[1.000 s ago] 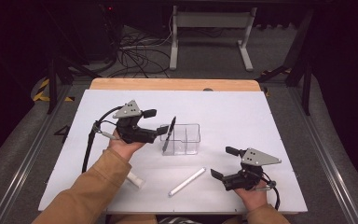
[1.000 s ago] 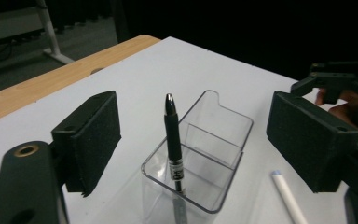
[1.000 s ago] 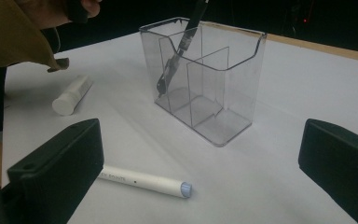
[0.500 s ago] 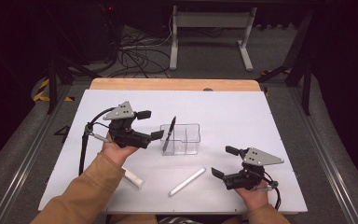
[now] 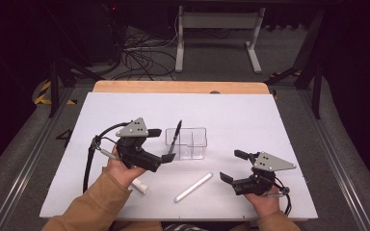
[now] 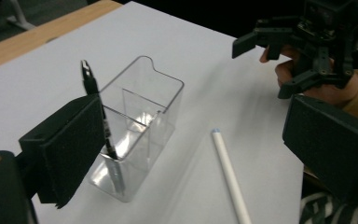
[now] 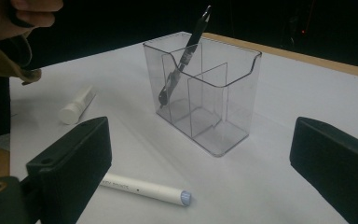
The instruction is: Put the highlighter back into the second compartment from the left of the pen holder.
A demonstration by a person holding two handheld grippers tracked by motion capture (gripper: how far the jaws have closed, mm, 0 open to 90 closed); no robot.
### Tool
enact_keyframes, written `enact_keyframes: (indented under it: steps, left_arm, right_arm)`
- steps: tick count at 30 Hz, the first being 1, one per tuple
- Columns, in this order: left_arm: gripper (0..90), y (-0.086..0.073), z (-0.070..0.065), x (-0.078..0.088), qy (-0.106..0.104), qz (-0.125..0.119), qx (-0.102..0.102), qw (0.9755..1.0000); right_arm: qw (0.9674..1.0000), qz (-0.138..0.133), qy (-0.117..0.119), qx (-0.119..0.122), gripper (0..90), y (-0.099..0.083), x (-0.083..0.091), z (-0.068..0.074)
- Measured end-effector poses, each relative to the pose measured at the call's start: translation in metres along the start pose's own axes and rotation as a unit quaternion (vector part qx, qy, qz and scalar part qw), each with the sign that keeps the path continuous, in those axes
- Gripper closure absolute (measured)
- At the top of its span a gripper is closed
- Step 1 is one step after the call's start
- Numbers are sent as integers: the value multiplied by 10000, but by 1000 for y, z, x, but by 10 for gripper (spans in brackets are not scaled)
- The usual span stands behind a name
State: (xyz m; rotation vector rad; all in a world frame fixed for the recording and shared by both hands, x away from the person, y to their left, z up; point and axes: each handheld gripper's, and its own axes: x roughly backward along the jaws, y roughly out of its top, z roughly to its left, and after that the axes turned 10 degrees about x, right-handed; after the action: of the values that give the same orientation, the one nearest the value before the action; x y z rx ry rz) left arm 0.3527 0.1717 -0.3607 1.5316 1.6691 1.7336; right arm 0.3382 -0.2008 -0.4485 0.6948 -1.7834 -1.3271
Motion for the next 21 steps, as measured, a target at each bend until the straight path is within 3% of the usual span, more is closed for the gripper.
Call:
enact_keyframes:
  steps: [11,21]
  left_arm:
    - [71,-6,-13,-16,-174,278,153,9993]
    - [76,-6,-23,-25,-145,493,143,9986]
  right_arm:
    - [9999,-27,-132,14,22,-1,4,-3]
    - [9998,-52,-188,39,14,-1,5,-4]
